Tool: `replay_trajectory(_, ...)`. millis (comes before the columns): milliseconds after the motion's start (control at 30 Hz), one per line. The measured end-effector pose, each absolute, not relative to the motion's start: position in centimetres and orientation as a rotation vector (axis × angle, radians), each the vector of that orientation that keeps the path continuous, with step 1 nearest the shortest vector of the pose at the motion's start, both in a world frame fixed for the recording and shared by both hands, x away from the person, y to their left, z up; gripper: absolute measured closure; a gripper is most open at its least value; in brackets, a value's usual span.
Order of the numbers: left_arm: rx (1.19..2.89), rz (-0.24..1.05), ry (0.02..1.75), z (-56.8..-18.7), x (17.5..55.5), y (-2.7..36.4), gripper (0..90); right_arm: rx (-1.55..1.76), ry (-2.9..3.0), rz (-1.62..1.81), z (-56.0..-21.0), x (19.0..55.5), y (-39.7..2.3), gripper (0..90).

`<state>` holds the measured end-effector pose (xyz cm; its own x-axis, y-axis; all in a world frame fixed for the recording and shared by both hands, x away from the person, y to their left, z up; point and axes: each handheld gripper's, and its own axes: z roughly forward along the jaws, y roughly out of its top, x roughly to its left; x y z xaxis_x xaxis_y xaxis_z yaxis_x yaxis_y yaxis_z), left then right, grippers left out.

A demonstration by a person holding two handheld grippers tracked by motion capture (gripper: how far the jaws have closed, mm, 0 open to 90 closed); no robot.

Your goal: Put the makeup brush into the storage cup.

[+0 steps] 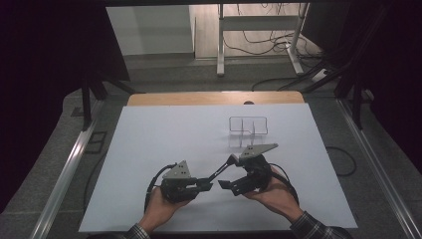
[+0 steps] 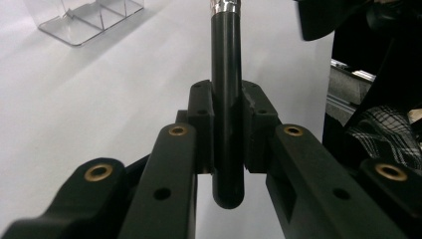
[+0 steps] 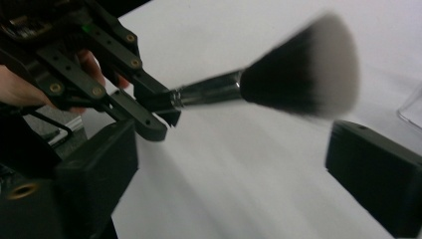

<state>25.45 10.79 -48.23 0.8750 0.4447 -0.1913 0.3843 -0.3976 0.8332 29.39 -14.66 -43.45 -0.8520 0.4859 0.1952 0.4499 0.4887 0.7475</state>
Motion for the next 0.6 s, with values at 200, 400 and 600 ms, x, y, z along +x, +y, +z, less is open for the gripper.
replay_trajectory(200, 2.027, 0.077, 0.588, -48.12, 25.35, 10.58, 78.0, 0.851, 2.654, 1.375, -43.35, 29.4, -14.35, 21.8)
replay_trajectory(400, 2.024, 0.07, 0.583, -48.14, 25.33, 10.43, 77.9, 0.885, 2.651, 1.435, -43.33, 29.54, -14.22, 31.7)
replay_trajectory(600, 2.043, 0.064, 0.577, -48.33, 25.36, 10.17, 77.8, 0.903, 2.649, 1.484, -43.32, 29.54, -14.15, 42.5)
